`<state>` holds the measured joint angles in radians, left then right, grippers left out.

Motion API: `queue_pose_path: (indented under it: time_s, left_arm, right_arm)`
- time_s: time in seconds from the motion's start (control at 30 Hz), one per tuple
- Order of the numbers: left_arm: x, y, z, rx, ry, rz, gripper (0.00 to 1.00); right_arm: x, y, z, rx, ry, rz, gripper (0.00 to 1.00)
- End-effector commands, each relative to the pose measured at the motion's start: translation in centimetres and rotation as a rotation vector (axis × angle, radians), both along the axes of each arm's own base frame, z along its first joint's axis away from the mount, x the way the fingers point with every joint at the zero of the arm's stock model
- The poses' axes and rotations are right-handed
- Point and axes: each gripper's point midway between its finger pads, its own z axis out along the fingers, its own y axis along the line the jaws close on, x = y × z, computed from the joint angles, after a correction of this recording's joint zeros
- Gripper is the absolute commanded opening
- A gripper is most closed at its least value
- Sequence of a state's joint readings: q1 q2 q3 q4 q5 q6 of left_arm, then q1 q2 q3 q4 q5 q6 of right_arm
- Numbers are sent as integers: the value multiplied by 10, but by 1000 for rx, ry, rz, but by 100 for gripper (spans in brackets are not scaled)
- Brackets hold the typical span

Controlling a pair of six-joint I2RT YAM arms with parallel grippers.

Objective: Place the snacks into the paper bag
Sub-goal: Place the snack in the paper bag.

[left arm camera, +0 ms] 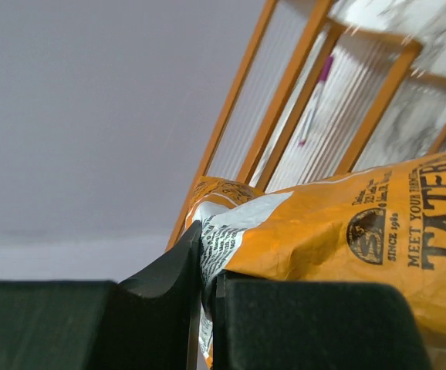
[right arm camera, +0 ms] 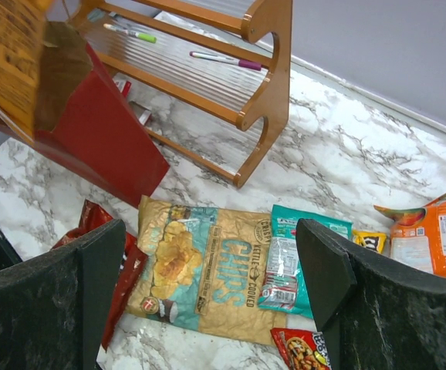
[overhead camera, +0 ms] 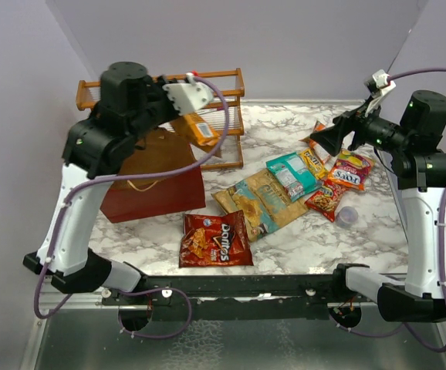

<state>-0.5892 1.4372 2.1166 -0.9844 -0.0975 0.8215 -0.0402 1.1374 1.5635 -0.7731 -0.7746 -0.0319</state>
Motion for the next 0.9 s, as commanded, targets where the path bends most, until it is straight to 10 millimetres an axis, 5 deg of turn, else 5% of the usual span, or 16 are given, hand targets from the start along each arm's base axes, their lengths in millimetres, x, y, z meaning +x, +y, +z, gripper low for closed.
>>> queue_pose_path:
  time_s: [0.0, 0.23, 0.4, 0.87]
  left_arm:
    - [-31, 75, 43, -84, -100, 186, 0]
    - [-49, 138, 35, -116, -108, 387, 0]
    - [-45, 166, 16, -104, -86, 518, 0]
    - [-23, 159, -22, -177, 62, 548, 0]
  right_arm:
    - [1, -8, -6, -19, 7, -33, 92]
    - [0, -7, -6, -5, 14, -17, 92]
    - [-5, -3, -6, 7, 18, 9, 92]
    - [-10, 1, -5, 13, 14, 38, 92]
